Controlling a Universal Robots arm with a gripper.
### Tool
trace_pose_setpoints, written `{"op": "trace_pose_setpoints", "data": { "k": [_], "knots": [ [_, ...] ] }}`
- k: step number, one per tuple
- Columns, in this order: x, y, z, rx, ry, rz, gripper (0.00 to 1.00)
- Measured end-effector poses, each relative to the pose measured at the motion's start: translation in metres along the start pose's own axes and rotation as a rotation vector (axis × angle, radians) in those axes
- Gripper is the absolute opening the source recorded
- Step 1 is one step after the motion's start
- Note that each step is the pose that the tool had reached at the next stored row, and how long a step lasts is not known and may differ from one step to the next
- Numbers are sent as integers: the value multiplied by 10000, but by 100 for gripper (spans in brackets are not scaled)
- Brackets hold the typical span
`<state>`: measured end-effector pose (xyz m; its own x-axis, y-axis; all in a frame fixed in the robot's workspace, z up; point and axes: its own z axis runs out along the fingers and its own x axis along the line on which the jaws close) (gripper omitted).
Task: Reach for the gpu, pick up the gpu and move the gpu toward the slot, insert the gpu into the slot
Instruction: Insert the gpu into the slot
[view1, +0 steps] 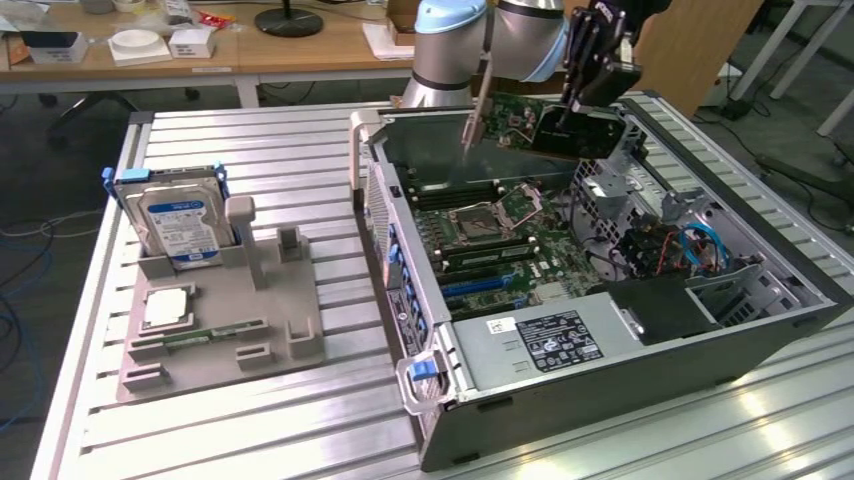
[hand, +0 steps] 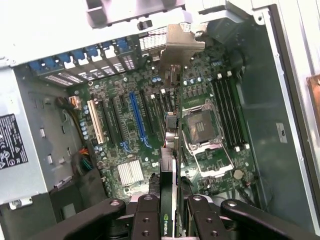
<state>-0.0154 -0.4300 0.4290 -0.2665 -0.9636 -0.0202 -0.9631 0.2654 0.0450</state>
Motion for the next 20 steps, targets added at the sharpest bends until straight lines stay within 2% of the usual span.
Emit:
{"op": "trace_pose_setpoints", "data": {
  "k": [8,11,13,18,20],
  "knots": [
    [1,0,1,-17,41,-901,25],
    [4,-2,5,30,45,-1267,25],
    [4,-2,8,128,32,-1437,25],
    [4,-2,23,572,-53,-1612,25],
    [5,-3,29,589,-53,-1789,25]
  ]
}}
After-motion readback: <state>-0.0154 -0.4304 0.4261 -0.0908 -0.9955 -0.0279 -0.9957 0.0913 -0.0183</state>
